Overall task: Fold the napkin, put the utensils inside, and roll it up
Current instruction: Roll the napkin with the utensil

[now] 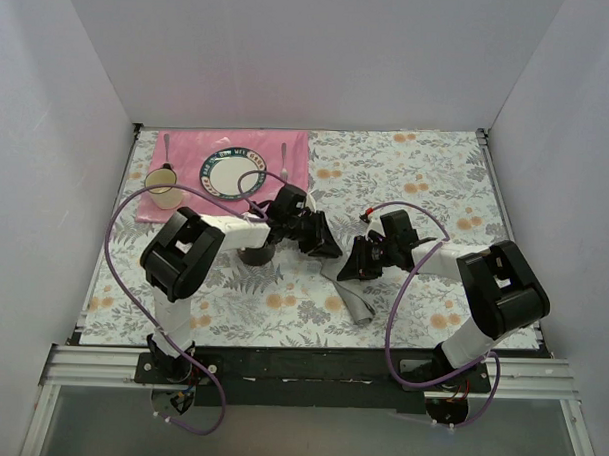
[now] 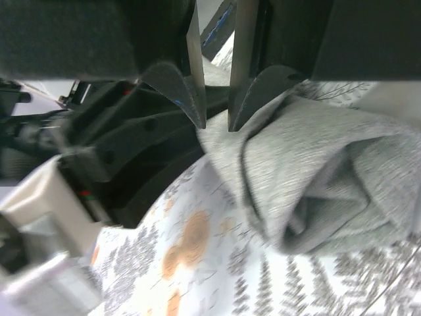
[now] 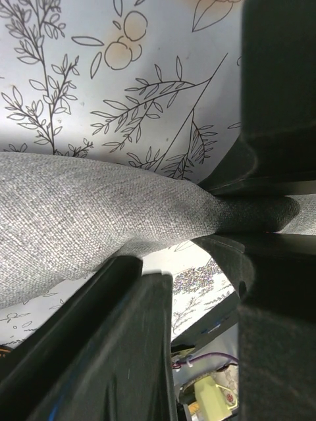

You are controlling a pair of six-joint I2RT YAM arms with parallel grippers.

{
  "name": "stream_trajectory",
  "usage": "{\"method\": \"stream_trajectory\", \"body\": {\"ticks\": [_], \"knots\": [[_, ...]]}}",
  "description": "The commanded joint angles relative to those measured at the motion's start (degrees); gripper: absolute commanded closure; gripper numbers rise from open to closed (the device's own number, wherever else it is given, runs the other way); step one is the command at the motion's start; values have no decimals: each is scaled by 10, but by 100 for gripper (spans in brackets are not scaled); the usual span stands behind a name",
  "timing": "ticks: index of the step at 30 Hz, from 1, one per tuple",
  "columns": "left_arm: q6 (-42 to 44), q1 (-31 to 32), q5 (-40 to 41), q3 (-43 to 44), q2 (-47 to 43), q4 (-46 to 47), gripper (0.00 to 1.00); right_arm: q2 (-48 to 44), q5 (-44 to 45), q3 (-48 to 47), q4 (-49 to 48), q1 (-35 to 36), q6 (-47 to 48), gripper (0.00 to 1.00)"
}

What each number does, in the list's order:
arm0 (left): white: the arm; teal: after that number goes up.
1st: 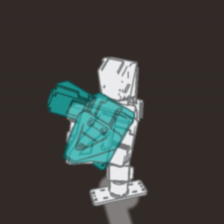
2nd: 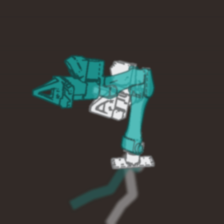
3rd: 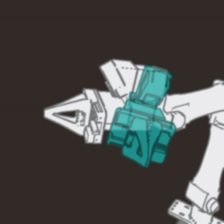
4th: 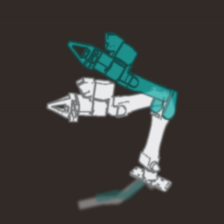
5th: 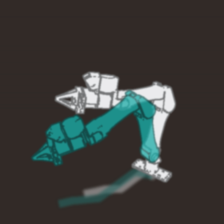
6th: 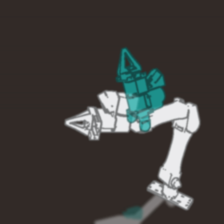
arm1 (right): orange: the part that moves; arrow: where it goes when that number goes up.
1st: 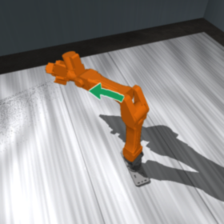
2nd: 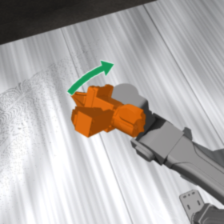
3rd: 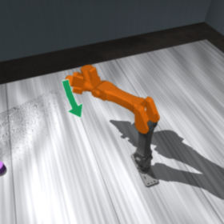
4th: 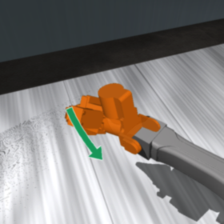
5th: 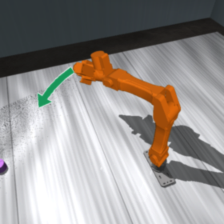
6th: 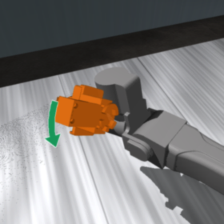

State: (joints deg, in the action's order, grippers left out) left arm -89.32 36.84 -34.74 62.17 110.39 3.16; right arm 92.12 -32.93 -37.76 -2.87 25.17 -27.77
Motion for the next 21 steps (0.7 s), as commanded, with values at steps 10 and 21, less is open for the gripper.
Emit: {"method": "stream_trajectory", "body": {"ticks": [10, 21], "knots": [[-22, 2, 7, 40, 33, 7, 81, -6, 59, -14, 44, 3, 21, 89], [57, 4, 67, 0, 54, 9, 83, -15, 72, -23, 71, 2, 40, 75]]}}
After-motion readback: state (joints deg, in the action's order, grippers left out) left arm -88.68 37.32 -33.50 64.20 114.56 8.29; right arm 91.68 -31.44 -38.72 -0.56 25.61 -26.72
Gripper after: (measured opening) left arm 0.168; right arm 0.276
